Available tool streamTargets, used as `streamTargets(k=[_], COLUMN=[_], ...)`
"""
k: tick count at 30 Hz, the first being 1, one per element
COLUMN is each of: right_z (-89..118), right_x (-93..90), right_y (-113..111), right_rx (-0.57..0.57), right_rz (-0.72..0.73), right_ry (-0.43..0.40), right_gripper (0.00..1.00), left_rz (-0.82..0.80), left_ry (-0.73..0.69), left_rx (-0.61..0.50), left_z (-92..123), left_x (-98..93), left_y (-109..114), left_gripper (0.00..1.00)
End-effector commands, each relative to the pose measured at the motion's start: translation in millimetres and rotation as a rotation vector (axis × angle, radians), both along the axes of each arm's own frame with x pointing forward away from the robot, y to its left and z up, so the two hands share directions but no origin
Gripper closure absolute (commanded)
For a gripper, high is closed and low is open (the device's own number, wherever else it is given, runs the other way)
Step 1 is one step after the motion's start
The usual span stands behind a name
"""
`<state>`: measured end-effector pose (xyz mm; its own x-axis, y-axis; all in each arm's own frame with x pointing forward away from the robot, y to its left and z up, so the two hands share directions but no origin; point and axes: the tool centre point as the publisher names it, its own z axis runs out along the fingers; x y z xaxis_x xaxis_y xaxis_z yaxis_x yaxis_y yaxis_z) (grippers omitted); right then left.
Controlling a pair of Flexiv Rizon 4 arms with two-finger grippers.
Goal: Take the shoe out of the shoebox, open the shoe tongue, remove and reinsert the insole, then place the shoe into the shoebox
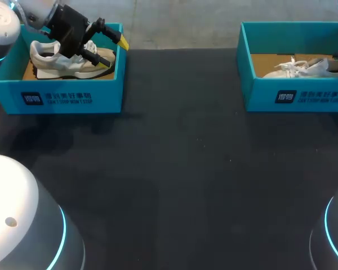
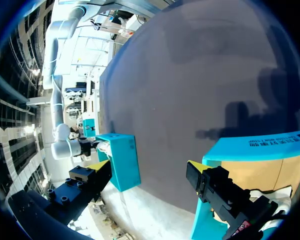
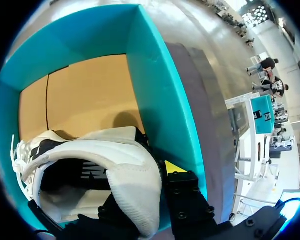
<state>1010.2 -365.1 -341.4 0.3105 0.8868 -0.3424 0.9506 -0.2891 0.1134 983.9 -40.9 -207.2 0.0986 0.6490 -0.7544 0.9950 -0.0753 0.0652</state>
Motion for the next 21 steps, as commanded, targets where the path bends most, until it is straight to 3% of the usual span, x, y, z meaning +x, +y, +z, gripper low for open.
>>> streamTargets(k=[1,8,15,19,20,21], right_z=[-5.2,-8.9,-8.3,-6.2,-4.9,-4.7], right_x=[1.0,0.4,2.1,2.7,2.8,2.8], right_y=[-0.4,-1.0,1.0,1.8,2.2,2.3], right_rx=[-0.002,-0.011,-0.012,-0.013,-0.013,-0.013], right_rz=[-0.003,-0.006,-0.01,-0.008,-0.008,-0.008], right_ry=[0.001,0.004,-0.002,-0.01,-0.013,-0.013], right_gripper=[1.0,1.0,0.71,0.64,0.51,0.5], left_rz=[0.0,0.0,0.0,0.0,0.0,0.0], left_ry=[0.0,0.0,0.0,0.0,0.0,0.0], left_rx=[0.003,0.003,0.003,0.003,0.003,0.003], left_z=[0.1,0.1,0.1,0.1,0.1,0.1], left_x=[0.0,0.0,0.0,0.0,0.0,0.0], left_y=[-0.2,-0.2,-0.2,-0.2,-0.2,-0.2], left_gripper=[0.0,0.0,0.0,0.0,0.0,0.0])
